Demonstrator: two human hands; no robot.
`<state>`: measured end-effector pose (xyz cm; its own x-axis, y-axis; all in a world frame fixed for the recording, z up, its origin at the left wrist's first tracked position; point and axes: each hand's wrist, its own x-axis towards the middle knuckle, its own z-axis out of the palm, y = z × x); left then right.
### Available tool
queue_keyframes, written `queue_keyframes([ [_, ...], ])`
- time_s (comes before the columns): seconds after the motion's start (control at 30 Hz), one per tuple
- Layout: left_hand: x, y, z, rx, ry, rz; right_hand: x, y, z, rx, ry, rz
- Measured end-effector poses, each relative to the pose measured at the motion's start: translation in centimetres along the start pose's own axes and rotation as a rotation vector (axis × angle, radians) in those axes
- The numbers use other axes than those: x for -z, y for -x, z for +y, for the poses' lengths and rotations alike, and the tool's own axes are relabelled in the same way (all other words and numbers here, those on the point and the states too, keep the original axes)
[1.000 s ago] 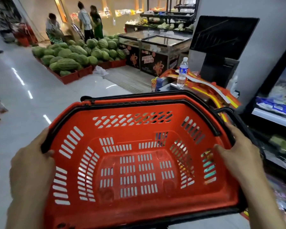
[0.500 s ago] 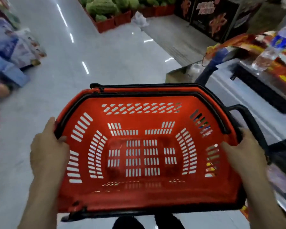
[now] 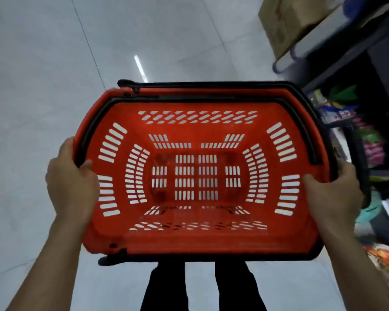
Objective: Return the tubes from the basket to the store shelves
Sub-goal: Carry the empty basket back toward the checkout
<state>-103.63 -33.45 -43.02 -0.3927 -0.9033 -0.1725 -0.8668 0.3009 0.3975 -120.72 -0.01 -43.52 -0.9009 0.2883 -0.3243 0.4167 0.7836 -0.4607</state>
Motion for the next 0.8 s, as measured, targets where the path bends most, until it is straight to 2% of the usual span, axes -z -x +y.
queue_keyframes([
  [0.23, -15.6, -4.4, -6.6, 0.032, 0.071, -0.037, -15.3, -6.4, 7.0, -0.025, -0.06, -0.02],
  [0.4, -24.0, -6.2, -10.3, 0.074, 0.087, -0.116, -24.2, -9.7, 11.7, -0.046, -0.08, -0.031],
  [0.6, -29.3, -6.9, -14.7, 0.1, 0.066, -0.116, -28.8, -10.6, 14.6, -0.021, 0.012, -0.027],
  [0.8, -29.4, -7.0, -16.3, 0.107, 0.039, -0.162, -29.2, -9.7, 15.4, -0.003, 0.053, -0.053],
])
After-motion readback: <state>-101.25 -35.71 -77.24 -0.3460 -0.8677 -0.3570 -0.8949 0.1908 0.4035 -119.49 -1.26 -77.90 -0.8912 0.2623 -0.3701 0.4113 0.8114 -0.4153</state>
